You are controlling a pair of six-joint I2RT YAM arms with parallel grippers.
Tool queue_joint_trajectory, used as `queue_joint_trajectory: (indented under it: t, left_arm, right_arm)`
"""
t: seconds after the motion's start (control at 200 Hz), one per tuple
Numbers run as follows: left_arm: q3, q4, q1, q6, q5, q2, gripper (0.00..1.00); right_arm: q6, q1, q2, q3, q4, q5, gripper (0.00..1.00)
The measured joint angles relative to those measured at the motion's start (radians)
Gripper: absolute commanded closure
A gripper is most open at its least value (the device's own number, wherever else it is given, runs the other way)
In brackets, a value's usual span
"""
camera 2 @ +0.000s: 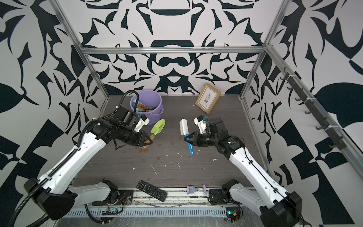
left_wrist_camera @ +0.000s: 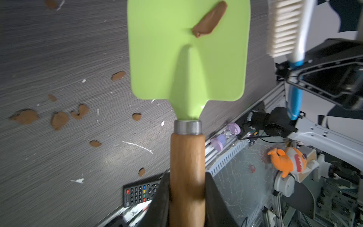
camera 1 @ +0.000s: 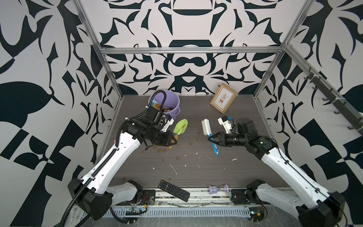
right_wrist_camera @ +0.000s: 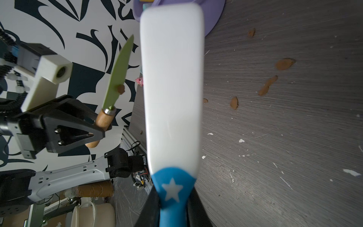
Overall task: Brush the soil off the hand trowel and place it into the bucket
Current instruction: Brush off the soil from the hand trowel.
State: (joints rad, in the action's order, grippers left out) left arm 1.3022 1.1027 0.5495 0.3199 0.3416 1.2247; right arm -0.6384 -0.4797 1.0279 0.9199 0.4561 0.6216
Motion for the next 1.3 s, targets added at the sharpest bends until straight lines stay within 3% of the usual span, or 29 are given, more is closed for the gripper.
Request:
queue_joint_trajectory:
  t: [0.135,0.47,0.8,1.02,1.3]
  left_arm:
    - [-0.043,0.034,0.007,-0.018,-0.106,-0.011,1.0]
    - [-0.089,0.041,0.016,-0.042,-0.216,-0.014,1.0]
    - [-0.106,0.04,0.183,-0.04,-0.475,0.002,1.0]
    - [-0.106,0.047,0.288,-0.034,-0.633,0.079,1.0]
    - [-0.086,0.111,0.35,-0.029,-0.774,0.138,1.0]
  right_arm:
    - [0.023,-0.083,0.056,0.077,0.007,-0.056,1.0]
    - [0.06,-0.305,0.28,0.185,0.003,-0.158,1.0]
    - [0.09,-0.369,0.477,0.383,0.113,-0.196,1.0]
    - [0.092,-0.398,0.551,0.421,0.171,-0.2,1.0]
    - [0.119,-0.404,0.621,0.443,0.257,-0.256,1.0]
